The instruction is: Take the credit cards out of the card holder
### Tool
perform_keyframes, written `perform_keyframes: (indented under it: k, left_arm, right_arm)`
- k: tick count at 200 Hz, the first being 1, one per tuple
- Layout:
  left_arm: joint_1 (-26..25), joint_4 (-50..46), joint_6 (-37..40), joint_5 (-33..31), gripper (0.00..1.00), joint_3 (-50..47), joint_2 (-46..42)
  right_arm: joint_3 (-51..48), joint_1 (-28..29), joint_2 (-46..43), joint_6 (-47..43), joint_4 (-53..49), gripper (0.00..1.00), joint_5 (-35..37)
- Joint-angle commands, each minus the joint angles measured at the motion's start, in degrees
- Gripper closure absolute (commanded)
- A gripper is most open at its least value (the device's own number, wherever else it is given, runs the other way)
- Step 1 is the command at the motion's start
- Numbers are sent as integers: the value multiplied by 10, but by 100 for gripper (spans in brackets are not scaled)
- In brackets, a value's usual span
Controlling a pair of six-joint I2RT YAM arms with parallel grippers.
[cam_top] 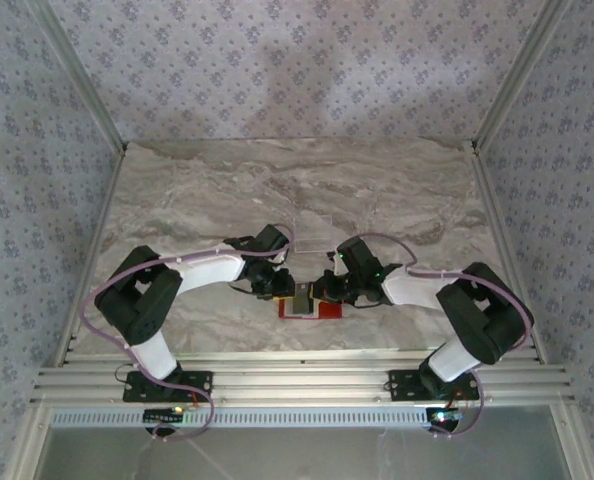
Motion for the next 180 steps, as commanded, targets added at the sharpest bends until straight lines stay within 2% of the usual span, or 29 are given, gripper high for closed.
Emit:
perform_keyframes:
  k: [1,36,63,87,142,180]
  left_arm:
    - [-1,-40,12,-26,73,2,17]
    - [-1,-41,12,-26,73,-1,17]
    - [0,-41,12,-24,73,2,21]
    - [0,-43,13,-24,73,5,25]
    - [0,-44,13,-21,74,8,28]
    - [0,-46,13,-23,74,6,27]
  right_arm:
    - [-18,-13,-24,-1,-33,95,18]
    - [-28,-22,-39,-2,-38,94,19]
    - [-28,-20,-34,8,-5,86,-13]
    - [-33,-21,-27,27,29,83,-37]
    - [-34,-20,0,47,77,83,-66]
    - [-32,-21,-8,39,50,89,-44]
